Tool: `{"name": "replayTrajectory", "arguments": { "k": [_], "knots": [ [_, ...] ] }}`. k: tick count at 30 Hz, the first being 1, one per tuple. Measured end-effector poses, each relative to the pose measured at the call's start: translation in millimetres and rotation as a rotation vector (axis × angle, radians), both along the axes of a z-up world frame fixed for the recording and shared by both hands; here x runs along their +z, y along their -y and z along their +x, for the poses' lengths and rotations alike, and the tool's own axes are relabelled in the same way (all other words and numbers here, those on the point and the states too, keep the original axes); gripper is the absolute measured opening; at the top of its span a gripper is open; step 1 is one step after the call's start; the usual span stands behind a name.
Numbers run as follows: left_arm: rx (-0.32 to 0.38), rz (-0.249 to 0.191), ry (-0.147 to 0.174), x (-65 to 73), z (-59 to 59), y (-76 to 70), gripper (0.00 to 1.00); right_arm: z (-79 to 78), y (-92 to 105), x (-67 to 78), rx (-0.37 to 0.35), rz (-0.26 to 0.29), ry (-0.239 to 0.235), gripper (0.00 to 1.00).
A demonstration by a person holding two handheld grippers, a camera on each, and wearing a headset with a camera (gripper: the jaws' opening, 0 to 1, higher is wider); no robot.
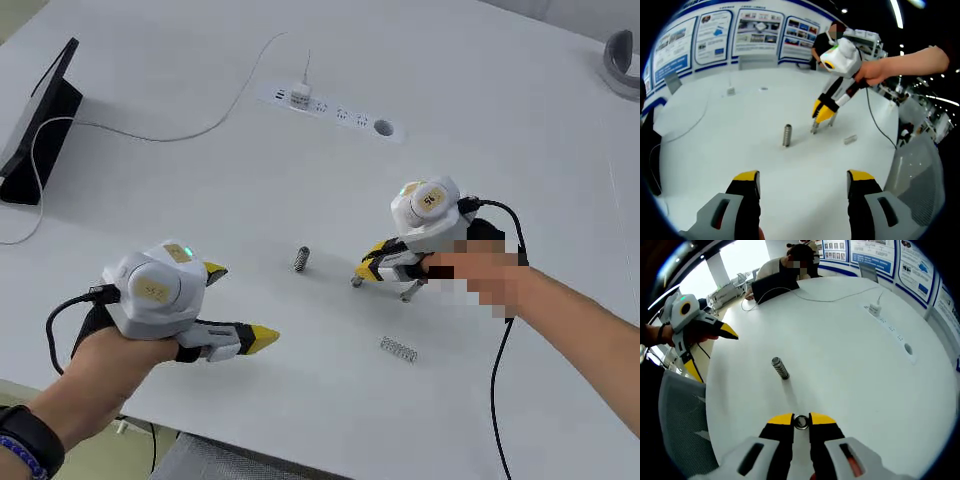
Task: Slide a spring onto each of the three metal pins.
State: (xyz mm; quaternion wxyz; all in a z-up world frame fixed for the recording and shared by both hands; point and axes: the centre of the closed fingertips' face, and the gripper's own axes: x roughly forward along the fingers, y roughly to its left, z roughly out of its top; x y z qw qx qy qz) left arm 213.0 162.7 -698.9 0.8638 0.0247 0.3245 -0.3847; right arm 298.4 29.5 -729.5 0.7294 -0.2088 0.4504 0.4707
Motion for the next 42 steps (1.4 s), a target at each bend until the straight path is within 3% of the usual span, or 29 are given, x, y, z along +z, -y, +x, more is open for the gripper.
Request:
{"name": "replayTrajectory", "arguments": {
  "k": [9,22,33,42],
  "knots": [
    [0.005,0.001,-0.002,0.2,0.0,-1.4,0.72,-0.4,-0.2,-13.0,-0.01,-0.003,-0.003,0.13],
    [0.012,0.005,-0.002,2.7,-0.1,-5.8,0.72,1.1,-4.2,-19.3,-0.028,0.004,0.001,0.14],
    [0.013,0.005,-0.006,1.6,-2.5,-5.7,0.72,-6.5,-1.3,-13.1,-0.002,0.002,0.015,0.29],
    [0.009,0.005,-0.004,4.7,-5.7,-2.0,0.72,-8.8,8.7,-1.9,-0.022,0.014,0.046,0.42]
  ]
}}
